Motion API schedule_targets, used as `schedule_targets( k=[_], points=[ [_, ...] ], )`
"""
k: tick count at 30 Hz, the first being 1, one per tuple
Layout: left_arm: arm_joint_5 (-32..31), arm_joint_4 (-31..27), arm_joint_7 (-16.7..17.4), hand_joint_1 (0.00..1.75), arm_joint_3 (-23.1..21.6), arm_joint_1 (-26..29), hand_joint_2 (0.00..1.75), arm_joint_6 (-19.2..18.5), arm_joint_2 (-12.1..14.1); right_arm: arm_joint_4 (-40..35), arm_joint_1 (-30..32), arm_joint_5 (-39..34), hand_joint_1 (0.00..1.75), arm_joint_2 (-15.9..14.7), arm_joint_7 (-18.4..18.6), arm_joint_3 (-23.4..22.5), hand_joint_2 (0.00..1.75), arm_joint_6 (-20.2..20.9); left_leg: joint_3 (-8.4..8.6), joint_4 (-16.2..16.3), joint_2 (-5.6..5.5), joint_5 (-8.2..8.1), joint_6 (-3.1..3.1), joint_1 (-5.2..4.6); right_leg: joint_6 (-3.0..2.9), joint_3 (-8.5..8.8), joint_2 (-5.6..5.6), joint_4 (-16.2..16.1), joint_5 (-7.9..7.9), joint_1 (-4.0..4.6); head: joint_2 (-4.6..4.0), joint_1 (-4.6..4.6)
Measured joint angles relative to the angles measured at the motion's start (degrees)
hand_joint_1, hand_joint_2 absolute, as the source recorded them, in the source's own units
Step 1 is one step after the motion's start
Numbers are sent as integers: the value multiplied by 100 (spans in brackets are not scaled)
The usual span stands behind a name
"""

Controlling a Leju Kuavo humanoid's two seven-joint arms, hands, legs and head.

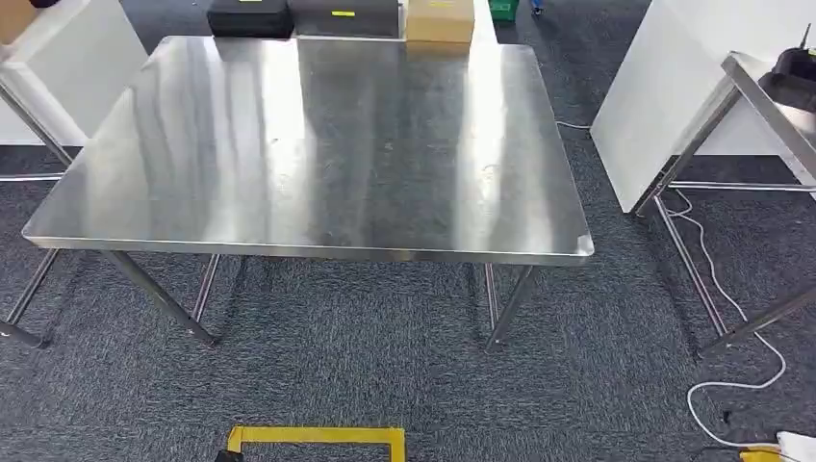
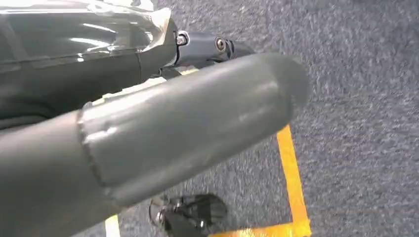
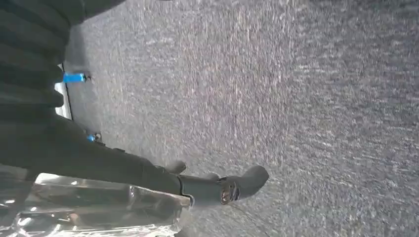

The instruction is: Take the parts from the cabinet and place them on the table.

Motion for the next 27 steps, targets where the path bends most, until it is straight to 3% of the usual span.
schedule_targets(
  k=[2, 3, 4, 5, 6, 7, 8, 9, 10, 11, 12, 14, 15, 16, 17, 18, 19, 21, 22, 23, 24, 26, 27],
  points=[
    [2, 0, 2, 0, 0, 8, 0, -2, 4, 0, -2, 79, 0, -2, 20, 4, 175, 2, -15, 1, 81, -5, 8, -35, -39, -419, -65, 886, -397, -5, 0, -7],
    [4, 0, 22, 0, 0, 8, 0, -13, 2, 0, 8, 109, 0, -4, 50, 20, 175, 2, -21, 4, 109, -5, 9, -46, -18, -558, -70, 1209, -485, -5, 0, 4],
    [4, 0, 37, 0, 0, 10, 0, -26, 2, 0, 16, 125, 0, -11, 70, 31, 175, 2, -20, 4, 128, -4, 9, -52, 8, -562, -71, 1250, -466, -3, 0, -2],
    [4, 0, 53, 0, 0, 9, 0, -57, 0, 0, 29, 136, 0, -18, 92, 44, 175, 7, -19, 6, 142, -4, 8, -58, 52, -405, -73, 996, -335, 1, 0, 2],
    [4, 0, 70, 0, 0, 8, 0, -79, -2, 0, 29, 135, 0, -24, 98, 48, 175, 24, -11, 8, 156, -3, 7, -64, 90, -116, -79, 490, -132, 11, 0, 2],
    [0, 0, 74, 0, 0, 8, 0, -98, -4, 0, 24, 138, 0, -31, 109, 50, 175, 31, 1, 8, 162, -3, 6, -71, 99, 189, -106, -55, 51, 13, 0, 2],
    [-13, 0, 83, 0, 0, 6, 0, -105, -7, 0, 17, 138, 0, -35, 111, 52, 175, 44, 8, 9, 170, -1, 2, -76, 66, 442, -172, -504, 161, 27, 0, 6],
    [-48, 0, 101, 0, 0, 3, 0, -109, -11, 0, 8, 135, 0, -46, 120, 55, 175, 50, 16, 33, 181, -19, -29, -136, 4, 426, -188, -599, 203, 92, 0, -11],
    [-57, 0, 107, 0, 0, 1, 0, -125, -9, 0, 7, 124, 0, -42, 129, 55, 175, 57, 14, 30, 183, -17, -45, -127, -36, 423, -172, -607, 223, 84, 0, -7],
    [-66, 0, 125, 0, -2, -4, 0, -166, -7, 0, 10, 116, 0, -35, 138, 55, 175, 63, 7, 52, 179, -98, -13, -145, -34, 428, -171, -620, 225, 55, 0, -20],
    [-74, 0, 140, 0, -2, -5, 0, -206, -7, 0, 10, 107, 0, -31, 157, 55, 175, 66, 13, 47, 171, -46, 12, -122, -35, 439, -170, -620, 224, 64, 0, -13],
    [-116, 0, 155, 0, -2, -16, 0, -236, -4, 0, 9, 101, 0, -33, 168, 55, 175, 66, 17, 49, 169, -47, -51, -102, -33, 442, -169, -630, 232, 62, 0, -18],
    [-125, 0, 160, 0, -4, -22, 0, -238, 11, 0, 9, 103, 0, -9, 168, 55, 175, 66, 7, 46, 156, -30, 11, -104, 7, 502, -171, -663, 269, 10, 0, -11],
    [-129, 0, 160, 0, -4, -24, 0, -240, 9, 0, 7, 101, 0, -9, 171, 55, 175, 63, 21, -26, 161, 22, 69, -112, 31, 529, -172, -719, 304, 19, 0, -24],
    [-142, 0, 162, 0, -7, -27, 0, -245, -6, -2, 8, 101, 0, -15, 170, 55, 175, 63, 135, -256, 171, 153, 111, -17, 21, 515, -172, -694, 277, 62, 0, -18],
    [-142, 0, 162, 0, -7, -30, 0, -258, -13, 0, 11, 101, 0, -22, 171, 55, 175, 63, 198, -369, 188, 197, 100, -38, 6, 453, -165, -583, 198, 47, 0, 2],
    [-142, 0, 164, 0, -7, -37, 0, -289, -15, 0, 11, 101, 0, -20, 173, 55, 175, 61, 209, -408, 196, 241, 127, -13, -35, 267, -157, -202, -23, 35, 0, 0],
    [-142, 0, 164, 0, -4, -36, 0, -291, -13, 0, 18, 100, 0, -15, 175, 57, 175, 63, 175, -407, 205, 248, 106, 2, -30, -146, -152, 647, -354, -14, 0, -5],
    [-142, 0, 164, 0, -7, -36, 0, -291, -15, 0, 26, 101, 0, -18, 175, 57, 175, 61, 160, -402, 206, 263, 80, 19, 19, -297, -153, 950, -426, -59, 0, -13],
    [-142, 0, 164, 0, -7, -37, 0, -302, -20, 0, 35, 103, 0, -24, 177, 57, 175, 61, 152, -396, 204, 269, 42, 54, 90, -308, -153, 969, -383, -104, 0, -7],
    [-142, 0, 164, 0, -7, -36, 0, -328, -24, 0, 35, 103, 0, -33, 179, 57, 175, 63, 142, -379, 203, 270, -9, 102, 188, -197, -155, 733, -245, -156, 0, -4],
    [-144, 0, 166, 0, -7, -33, 0, -352, -35, 0, 28, 109, 0, -42, 181, 57, 175, 63, 58, -203, 197, 212, -202, 238, 462, 340, -192, -358, 213, -305, 0, 2],
    [-144, -2, 166, 0, -4, -34, 0, -354, -3, 7, 17, 116, 0, -11, 181, 59, 175, 66, -20, -74, 211, 157, -309, 216, 517, 363, -249, -482, 174, -323, 0, 22]
  ],
)
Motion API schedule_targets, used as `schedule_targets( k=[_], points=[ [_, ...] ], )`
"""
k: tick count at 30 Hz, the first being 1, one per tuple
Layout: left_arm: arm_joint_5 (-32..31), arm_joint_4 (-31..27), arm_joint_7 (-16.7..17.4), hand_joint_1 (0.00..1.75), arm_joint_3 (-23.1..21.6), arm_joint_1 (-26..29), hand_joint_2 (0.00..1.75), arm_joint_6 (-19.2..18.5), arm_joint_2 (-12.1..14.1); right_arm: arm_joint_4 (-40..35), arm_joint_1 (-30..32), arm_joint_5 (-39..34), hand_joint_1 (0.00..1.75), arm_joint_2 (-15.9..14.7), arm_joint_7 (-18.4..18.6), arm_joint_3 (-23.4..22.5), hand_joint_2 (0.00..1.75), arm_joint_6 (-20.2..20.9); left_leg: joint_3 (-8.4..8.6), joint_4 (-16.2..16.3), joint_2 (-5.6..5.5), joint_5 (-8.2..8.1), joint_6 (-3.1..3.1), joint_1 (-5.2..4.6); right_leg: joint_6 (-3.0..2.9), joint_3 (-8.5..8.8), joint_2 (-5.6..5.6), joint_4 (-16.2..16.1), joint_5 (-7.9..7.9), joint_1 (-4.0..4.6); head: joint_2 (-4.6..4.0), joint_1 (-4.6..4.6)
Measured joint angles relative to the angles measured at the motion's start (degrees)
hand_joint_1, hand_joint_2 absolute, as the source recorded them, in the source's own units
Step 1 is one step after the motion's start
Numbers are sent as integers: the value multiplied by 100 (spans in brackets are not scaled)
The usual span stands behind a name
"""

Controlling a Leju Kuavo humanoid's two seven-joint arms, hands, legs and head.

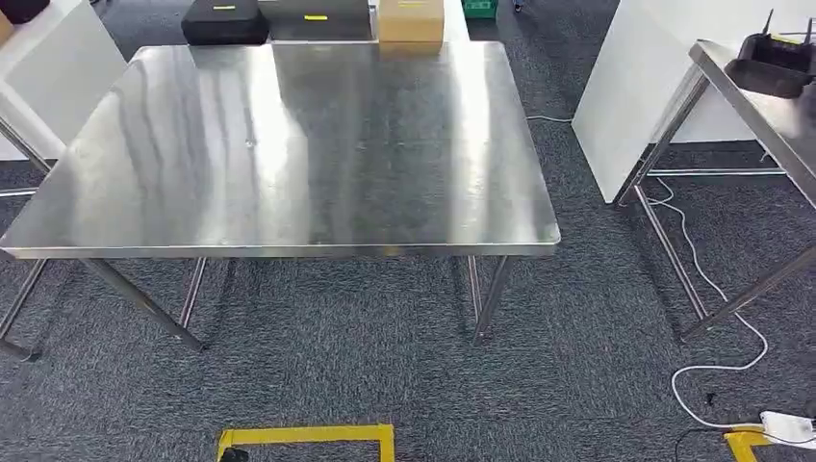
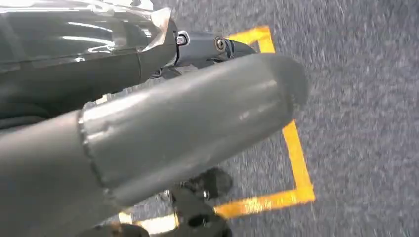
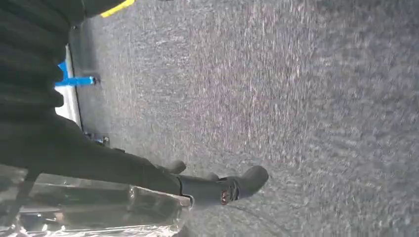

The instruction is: Take the parts from the cabinet and place them on the table.

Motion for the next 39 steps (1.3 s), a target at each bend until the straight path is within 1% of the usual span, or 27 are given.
schedule_targets(
  k=[1, 2, 5, 6, 7, 9, 10, 11, 13, 14, 15, 16, 17, 20, 21, 23, 25, 26, 27, 28, 30, 31, 34, 35, 36, 37, 39],
  points=[
    [0, 0, 2, 0, -2, -6, 0, -2, 10, 4, -10, 4, 0, 17, 0, 2, 175, 4, -51, 104, -6, -60, -90, 32, -135, -69, 97, 31, 32, 61, 0, 35],
    [0, 0, -4, 0, -2, -6, 0, -2, 3, 4, -8, 4, 0, 6, 0, 2, 175, 2, -49, 86, -12, -41, -116, 25, -259, -95, 102, 78, 30, 104, 0, -2],
    [-7, 4, -2, 0, -2, 6, 0, -4, -23, 4, -10, 4, 0, -24, 0, 2, 175, 2, -44, 14, -7, 70, -178, 102, -451, -115, 120, 37, 143, 127, 0, -81],
    [-7, 4, -2, 0, -2, 4, 0, -4, -17, 4, -6, 4, 0, -13, 0, 4, 175, 2, -92, 112, -61, -110, -159, 127, -538, -92, 120, -4, 199, 117, 0, -103],
    [-7, 4, -2, 0, -2, 3, 0, -4, -21, 4, -7, 4, 0, -16, 0, 2, 175, 2, -200, 412, -120, -413, -127, 90, -602, -122, 116, -12, 239, 124, 0, -96],
    [-4, 4, -2, 0, -2, 7, 0, -13, -10, 4, -12, 9, 0, -11, 0, 4, 175, 2, -522, 1348, -195, -982, -99, 48, -645, -209, 112, -11, 291, 134, 0, -120],
    [2, 4, -2, 0, -2, 11, 0, -18, -4, 4, -11, 17, 0, -2, 0, 4, 175, 2, -609, 1662, -206, -1118, -97, 46, -627, -250, 111, -11, 326, 136, 0, -116],
    [4, 4, -2, 0, -2, 14, 0, -20, -1, 4, -9, 20, 0, 0, 0, 4, 175, 4, -582, 1735, -205, -1125, -89, 48, -603, -288, 110, -8, 365, 133, 0, -116],
    [4, 4, -2, 0, -2, 14, 0, -20, 1, 4, -6, 20, 0, 4, 4, 4, 175, 24, -162, 1167, -202, -857, -84, 67, -521, -364, 118, -4, 425, 81, 0, -114],
    [2, 4, -4, 0, 0, 11, 0, -20, 3, 4, -10, 20, 0, 4, 4, 4, 175, 28, 191, 636, -208, -677, -107, 83, -466, -403, 133, 10, 460, 47, 0, -123],
    [2, 4, -4, 0, -2, 5, 0, -17, -1, 2, -18, 20, 0, -2, 6, 6, 175, 28, 488, 204, -248, -623, -152, 121, -416, -426, 145, 40, 491, 51, 0, -129],
    [2, 4, -7, 0, -2, -12, 0, -20, -37, -13, -15, 22, 0, -42, 11, 7, 175, 28, 440, 151, -326, -685, -202, 38, -347, -473, 162, 36, 495, 148, 0, -149],
    [2, 2, -11, 0, 0, -4, 0, -11, -34, -11, -24, 22, 0, -15, 11, 11, 175, 28, 403, 174, -303, -671, -122, 17, -300, -415, 161, 4, 507, 146, 0, -32],
    [35, 2, -17, 0, 2, 12, 0, 26, -23, -9, 2, 24, 0, -9, 13, 13, 175, 35, 371, 145, -277, -570, 114, -117, -100, -422, 173, -178, 646, 51, 0, -57],
    [39, 2, -22, 0, 2, 4, 0, 35, -19, -7, 9, 24, 0, -5, 13, 13, 175, 59, 327, 138, -228, -504, 200, -108, -143, -464, 155, -58, 542, 27, 0, -35],
    [39, 0, -37, 0, 7, 20, 0, 83, -17, -4, 4, 20, 0, 4, 13, 13, 175, 107, 229, 143, -197, -432, 304, -169, -308, -782, 128, 758, -57, 71, 0, 11],
    [39, 2, -42, 0, 7, 36, 0, 94, -19, -4, 7, 22, 0, 2, 13, 17, 175, 105, 149, 149, -144, -381, 370, -244, -371, -1063, 126, 1577, -448, 143, 0, 11],
    [39, 2, -39, 0, 7, 41, 0, 98, -19, -4, 11, 24, 0, -2, 13, 20, 175, 101, 111, 154, -130, -354, 401, -296, -376, -1066, 128, 1759, -510, 212, 0, 4],
    [39, 2, -39, 0, 7, 43, 0, 98, -19, -4, 18, 31, 0, -5, 13, 20, 175, 101, 89, 154, -127, -338, 417, -344, -386, -965, 127, 1678, -484, 262, 0, 4],
    [42, 2, -39, 0, 9, 43, 0, 92, -19, -4, 20, 37, 0, -5, 13, 26, 175, 101, 73, 155, -123, -309, 441, -408, -434, -687, 128, 1335, -385, 344, 0, 9],
    [46, 2, -33, 0, 9, 40, 0, 81, -30, -7, 12, 37, 0, -26, 13, 28, 175, 101, 114, 153, -118, -286, 467, -494, -663, -16, 126, 245, -116, 563, 0, 2],
    [46, 9, -28, 0, 11, 42, 0, 79, -67, -18, 11, 37, 0, -84, 13, 28, 175, 96, 95, 170, -119, -280, 468, -533, -820, 118, 135, -18, -93, 641, 0, -44],
    [46, 9, -31, 0, 17, 36, 0, 72, -56, -11, 13, 37, 0, -59, 13, 33, 175, 98, 78, 157, -117, -231, 415, -501, -852, 97, 97, -73, 12, 626, 0, -53],
    [48, 9, -35, 0, 17, 37, 0, 72, -58, -9, 11, 39, 0, -46, 13, 33, 175, 98, 98, 138, -119, -213, 387, -522, -891, 123, 96, -167, 64, 569, 0, -50],
    [46, 4, -39, 0, 26, 35, 0, 83, -25, -7, 12, 42, 0, -13, 13, 35, 175, 103, 77, 184, -158, -276, 368, -511, -875, 242, 80, -287, 148, 442, 0, -24],
    [46, 4, -46, 0, 31, 37, 0, 83, -39, -9, 7, 44, 0, -24, 11, 35, 175, 101, 8, 318, -202, -431, 297, -500, -934, 229, 80, -329, 194, 431, 0, -42],
    [48, 4, -46, 0, 44, 38, 0, 83, -26, -9, -8, 52, 0, -16, 11, 37, 175, 103, -318, 1082, -227, -896, 158, -394, -898, 169, 76, -328, 235, 384, 0, -57]
  ],
)
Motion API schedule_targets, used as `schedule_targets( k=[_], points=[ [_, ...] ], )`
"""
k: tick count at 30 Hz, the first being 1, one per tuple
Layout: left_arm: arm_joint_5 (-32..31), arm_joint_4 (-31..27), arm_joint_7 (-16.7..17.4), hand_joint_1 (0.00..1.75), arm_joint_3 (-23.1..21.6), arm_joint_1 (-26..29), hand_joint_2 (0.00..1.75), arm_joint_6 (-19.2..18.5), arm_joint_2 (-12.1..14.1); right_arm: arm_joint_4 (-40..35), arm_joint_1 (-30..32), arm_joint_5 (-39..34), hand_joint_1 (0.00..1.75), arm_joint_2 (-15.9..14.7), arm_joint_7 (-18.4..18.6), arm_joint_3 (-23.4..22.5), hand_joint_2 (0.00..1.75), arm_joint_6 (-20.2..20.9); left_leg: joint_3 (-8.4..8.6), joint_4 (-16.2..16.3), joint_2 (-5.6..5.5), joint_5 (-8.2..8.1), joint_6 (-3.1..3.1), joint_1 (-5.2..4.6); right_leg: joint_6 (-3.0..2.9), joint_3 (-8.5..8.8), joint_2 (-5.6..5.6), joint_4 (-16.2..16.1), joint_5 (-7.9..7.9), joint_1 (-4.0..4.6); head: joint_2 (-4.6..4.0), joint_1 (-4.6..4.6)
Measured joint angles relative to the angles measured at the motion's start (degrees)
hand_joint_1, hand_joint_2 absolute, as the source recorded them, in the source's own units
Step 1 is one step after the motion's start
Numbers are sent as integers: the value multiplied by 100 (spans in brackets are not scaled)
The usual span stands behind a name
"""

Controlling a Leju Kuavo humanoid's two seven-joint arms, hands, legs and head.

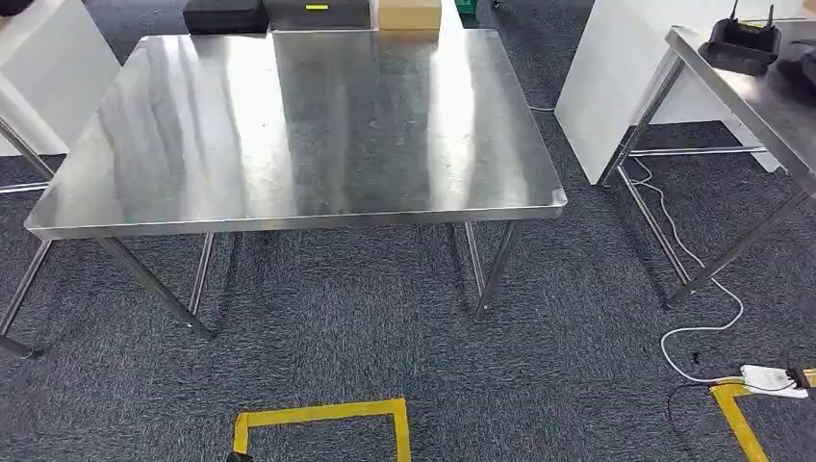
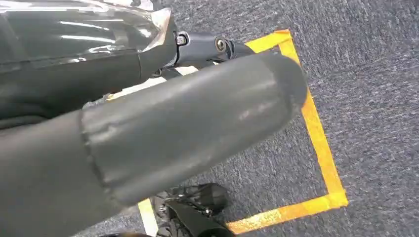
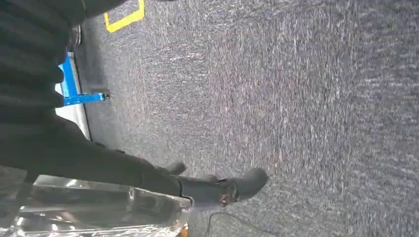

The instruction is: Take the parts from the cabinet and place them on the table.

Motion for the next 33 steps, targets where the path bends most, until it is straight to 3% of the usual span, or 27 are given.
schedule_targets(
  k=[1, 2, 3, 5, 6, 7, 8, 9, 14, 15, 17, 18, 19, 20, 21, 22, 23, 25, 26, 27, 29, 30, 31, 32, 33],
  points=[
    [2, 2, 0, 0, 7, 5, 0, 0, 5, 0, 11, 2, 0, 9, 0, 0, 175, -2, -158, 387, 1, -160, -81, 65, 27, -27, 0, 4, 17, -24, 0, 6],
    [13, 2, 0, 0, 11, 9, 0, 0, 11, 0, 22, 2, 0, 11, 0, 0, 175, 0, -247, 614, 6, -208, -157, 134, 56, -51, -1, 14, 32, -55, 0, 2],
    [18, 2, 0, 0, 13, 13, 0, 0, 15, 0, 28, 2, 0, 17, 0, 0, 175, 0, -226, 596, 11, -148, -205, 186, 79, -66, -1, 17, 46, -82, 0, -2],
    [18, 2, -2, 0, 17, 15, 0, 0, 35, 2, 23, 4, 0, 28, -2, 0, 175, 0, 204, -168, 17, 318, -369, 328, 131, -117, 4, 77, 67, -184, 0, 0],
    [18, 2, -11, 0, 17, 11, 0, 2, 39, 2, 18, 11, 0, 28, -2, 2, 175, 0, 486, -672, 17, 522, -440, 397, 206, -157, 10, 149, 44, -221, 0, -7],
    [17, 4, -15, 0, 17, 0, 0, 2, 20, -4, 14, 11, 0, 6, -2, 2, 175, 0, 601, -927, -31, 439, -511, 416, 288, -230, 14, 232, 20, -187, 0, -30],
    [15, 2, -15, 0, 17, -6, 0, 0, 26, 0, 3, 13, 0, 15, -2, 2, 175, 2, 561, -924, -117, 456, -351, 366, 350, -280, 23, 293, -5, -156, 0, -33],
    [15, 4, -15, 0, 17, 3, 0, 2, 29, -2, -2, 13, 0, 15, -2, 2, 175, 4, 546, -914, -90, 463, -278, 340, 395, -284, 27, 267, 21, -142, 0, 15],
    [15, 4, -17, 0, 17, 4, 0, 2, 29, -2, -1, 13, 0, 15, -2, 2, 175, 4, 543, -913, -87, 470, -266, 328, 410, -284, 29, 257, 31, -132, 0, 13],
    [13, 4, -17, 0, 20, 2, 0, 2, 20, -2, 1, 20, 0, 0, -2, 2, 175, 4, 534, -938, -79, 504, -210, 305, 402, -345, 30, 254, -4, -138, 0, 2],
    [2, 2, -18, 0, 24, 1, 0, 0, 31, -2, 11, 20, 0, 7, -2, 2, 175, 4, 511, -935, -80, 524, -150, 269, 299, -342, 34, 202, 51, -157, 0, 15],
    [-11, 4, -18, 0, 28, 2, 0, 0, 31, -2, 1, 20, 0, 20, -2, 4, 175, 4, 477, -910, -80, 538, -87, 228, 316, -322, 35, 143, 111, -170, 0, 17],
    [-17, 4, -17, 0, 39, -7, 0, -2, 29, -2, 0, 20, 0, 28, 0, 9, 175, 4, 473, -1011, -41, 673, 107, 259, 544, -344, 35, 135, 144, -219, 0, 6],
    [-20, 4, -20, 0, 41, 3, 0, 0, 29, -2, 0, 20, 0, 20, 2, 9, 175, 4, 410, -1032, -10, 723, 164, 257, 343, -712, 28, 1094, -455, -209, 0, 74],
    [-28, 4, -22, 0, 42, 6, 0, 0, 29, -2, 6, 20, 0, 22, 2, 9, 175, 2, 388, -1031, 8, 734, 163, 240, 310, -922, 30, 1623, -667, -192, 0, 70],
    [-33, 4, -22, 0, 41, 6, 0, 0, 29, -2, 29, 20, 0, 20, 2, 9, 175, 2, 359, -1028, 10, 757, 149, 218, 351, -918, 30, 1794, -684, -171, 0, 72],
    [-37, 4, -22, 0, 41, 6, 0, 0, 26, -2, 30, 20, 0, 17, 2, 9, 175, 4, 355, -1027, 8, 770, 128, 218, 385, -672, 29, 1414, -544, -171, 0, 81],
    [-37, 4, -22, 0, 41, 4, 0, 0, 24, -2, 15, 22, 0, 13, 2, 11, 175, 4, 354, -1024, 3, 791, 86, 232, 431, -52, 27, 352, -223, -183, 0, 120],
    [-37, 4, -22, 0, 41, 5, 0, 2, 24, -2, -3, 24, 0, 13, 2, 11, 175, 4, 351, -1021, 1, 801, 44, 209, 423, 17, 29, 149, -238, -167, 0, 127],
    [-39, 4, -22, 0, 41, 3, 0, 9, 24, -2, -6, 26, 0, 13, 2, 13, 175, 4, 352, -1018, 3, 798, -3, 190, 410, -11, 39, 123, -184, -85, 0, 120],
    [-46, 4, -22, 0, 42, -1, 0, 18, 22, -2, 0, 28, 0, 15, 2, 20, 175, 4, 350, -1043, 2, 839, -76, 204, 380, -45, 39, 164, -172, -73, 0, 122],
    [-46, 4, -22, 0, 41, 5, 0, 17, 20, -2, 0, 28, 0, 13, 4, 22, 175, 4, 353, -1061, -3, 874, -127, 218, 332, -51, 38, 158, -136, -74, 0, 113],
    [-46, 4, -22, 0, 42, 11, 0, 17, 22, -2, -1, 28, 0, 13, 9, 22, 175, 4, 324, -1015, -9, 833, -155, 254, 258, -47, 33, 124, -78, -175, 0, 118],
    [-46, 4, -20, 0, 42, 12, 0, 17, 31, -2, -8, 30, 0, 17, 9, 30, 175, 4, 256, -869, 11, 642, -168, 254, 231, -46, 23, 125, -54, -153, 0, 103],
    [-46, 4, -20, 0, 42, 10, 0, 17, 29, -2, -6, 31, 0, 17, 9, 39, 175, 4, 130, -534, 9, 340, -171, 254, 174, -79, 20, 131, -20, -144, 0, 78]
  ],
)
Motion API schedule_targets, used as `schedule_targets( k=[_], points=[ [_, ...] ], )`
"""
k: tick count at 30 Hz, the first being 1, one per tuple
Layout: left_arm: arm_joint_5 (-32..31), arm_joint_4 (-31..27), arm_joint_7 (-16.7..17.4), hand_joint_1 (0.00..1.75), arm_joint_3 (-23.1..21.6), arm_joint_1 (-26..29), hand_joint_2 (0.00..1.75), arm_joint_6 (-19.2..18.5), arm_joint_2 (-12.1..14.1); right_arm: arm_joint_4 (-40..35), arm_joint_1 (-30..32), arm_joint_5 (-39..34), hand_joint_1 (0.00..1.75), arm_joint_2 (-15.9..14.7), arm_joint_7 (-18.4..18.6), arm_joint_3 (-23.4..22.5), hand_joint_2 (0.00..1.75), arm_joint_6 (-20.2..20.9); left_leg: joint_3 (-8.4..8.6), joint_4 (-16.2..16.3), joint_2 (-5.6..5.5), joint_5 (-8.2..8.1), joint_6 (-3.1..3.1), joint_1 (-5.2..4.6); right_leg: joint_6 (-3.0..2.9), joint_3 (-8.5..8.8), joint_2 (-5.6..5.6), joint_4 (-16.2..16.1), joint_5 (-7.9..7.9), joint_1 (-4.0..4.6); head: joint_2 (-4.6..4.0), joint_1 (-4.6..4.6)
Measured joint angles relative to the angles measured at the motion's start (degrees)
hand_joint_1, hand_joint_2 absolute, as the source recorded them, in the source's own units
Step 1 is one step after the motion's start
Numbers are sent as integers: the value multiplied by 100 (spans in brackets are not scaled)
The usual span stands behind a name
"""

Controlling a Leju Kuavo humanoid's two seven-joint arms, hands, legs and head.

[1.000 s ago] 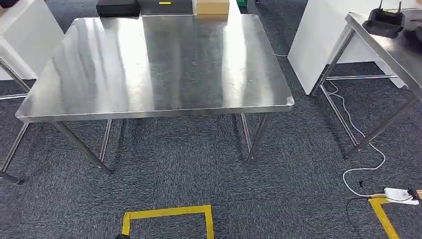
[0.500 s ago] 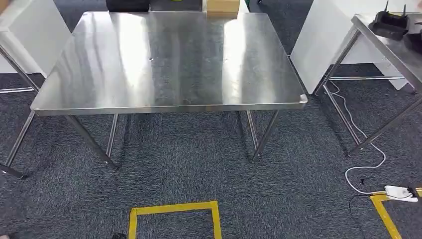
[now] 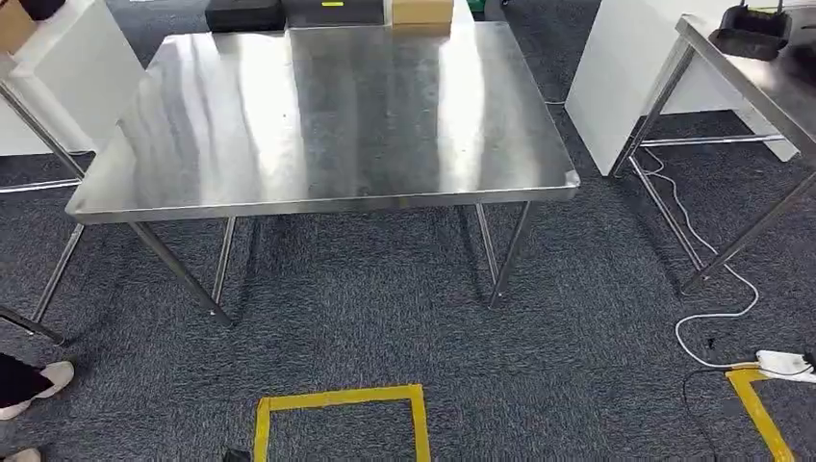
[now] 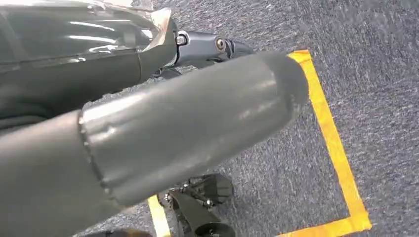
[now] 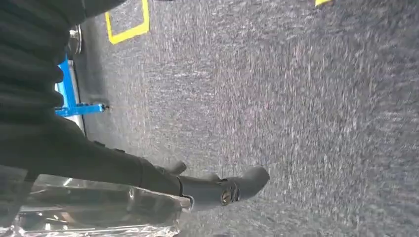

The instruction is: Take the parts from the cabinet and place them on the table.

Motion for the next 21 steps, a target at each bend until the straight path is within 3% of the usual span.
schedule_targets(
  k=[2, 3, 4, 5, 7, 8, 9, 11, 12, 13, 14, 15, 17, 18, 19, 20, 21],
  points=[
    [-17, 0, -2, 0, 0, 3, 0, 0, -2, 0, 14, 0, 0, 2, 0, 5, 175, 0, -334, 905, -2, -482, -29, -2, -50, -83, -21, 7, 44, 46, 0, -8],
    [-17, 0, 0, 0, 0, 9, 0, 0, -2, 0, 21, 0, 0, 4, 0, 4, 175, 0, -416, 1181, -2, -559, -31, -2, -50, -116, -23, 10, 68, 65, 0, -2],
    [-17, 0, 0, 0, 0, 15, 0, 0, -2, 0, 25, 0, 0, 4, 0, 7, 175, 0, -379, 1185, -2, -520, -23, -3, -44, -134, -23, 11, 78, 77, 0, -6],
    [-17, 0, 0, 0, 0, 18, 0, 0, 0, 0, 30, 2, 0, 4, 0, 11, 175, 0, -210, 940, -1, -359, -6, -3, -42, -153, -22, 16, 102, 86, 0, -4],
    [-15, 0, -2, 0, 2, 13, 0, 0, 4, 0, 31, 4, 0, 9, 0, 18, 175, 0, 399, -65, -1, 72, 55, -8, -6, -170, -15, 29, 126, 93, 0, -9],
    [-17, 0, -2, 0, 2, 3, 0, 0, 11, 0, 30, 7, 0, 13, 0, 20, 175, 0, 626, -475, -3, 73, 106, -22, 13, -173, -17, 45, 138, 95, 0, -6],
    [-17, 0, -2, 0, 2, -6, 0, 0, 11, 0, 28, 9, 0, 15, 0, 24, 175, 0, 623, -519, -2, 100, 114, -56, 36, -199, -18, 78, 149, 169, 0, 5],
    [-17, 0, -9, 0, 2, 2, 0, 2, 9, 0, 20, 11, 0, 15, 0, 35, 175, 0, 581, -498, -4, 137, 166, -106, 120, -226, -23, 57, 205, 127, 0, -4],
    [-17, 0, -9, 0, 2, 9, 0, 4, 9, 0, 19, 15, 0, 22, 0, 44, 175, 0, 570, -505, -4, 169, 212, -131, 176, -235, -23, 38, 242, 122, 0, -2],
    [-18, 2, -9, 0, 2, 5, 0, 15, -2, 0, 31, 22, 0, 17, 0, 44, 175, 0, 555, -576, 12, 266, 287, -94, 219, -282, -21, 66, 237, 162, 0, 2],
    [-18, 0, -9, 0, 2, -8, 0, 18, -7, 0, 32, 24, 0, 6, 2, 48, 175, 0, 504, -597, 39, 325, 318, -94, 211, -357, -11, 192, 91, 106, 0, 0],
    [-17, 0, -9, 0, 2, -8, 0, 20, -2, 0, 31, 26, 0, 9, 2, 52, 175, 0, 441, -597, 41, 367, 377, -90, 176, -461, -10, 460, -171, 107, 0, 31],
    [-15, 0, -9, 0, 2, -5, 0, 24, -4, 2, 30, 31, 0, 15, 4, 53, 175, 0, 289, -590, 54, 476, 390, -97, 158, -779, -10, 1382, -724, 71, 0, 20],
    [-15, 0, -9, 0, 2, -5, 0, 24, -4, 2, 31, 39, 0, 15, 7, 55, 175, 0, 211, -586, 59, 529, 380, -99, 193, -861, -10, 1744, -869, 68, 0, 31],
    [-15, 2, -7, 0, 2, 4, 0, 24, -7, 0, 31, 42, 0, 11, 9, 55, 175, 0, 145, -585, 66, 579, 368, -98, 250, -820, -10, 1838, -867, 61, 0, 24],
    [-15, 2, -9, 0, 2, 6, 0, 24, -15, 0, 31, 42, 0, 2, 11, 55, 175, 2, 80, -581, 68, 629, 349, -94, 316, -652, -10, 1691, -777, 49, 0, 26],
    [-15, 2, -7, 0, 2, 7, 0, 24, -24, 0, 31, 44, 0, -9, 11, 57, 175, 11, 16, -579, 67, 678, 322, -85, 386, -361, -11, 1301, -610, 31, 0, 33]
  ],
)
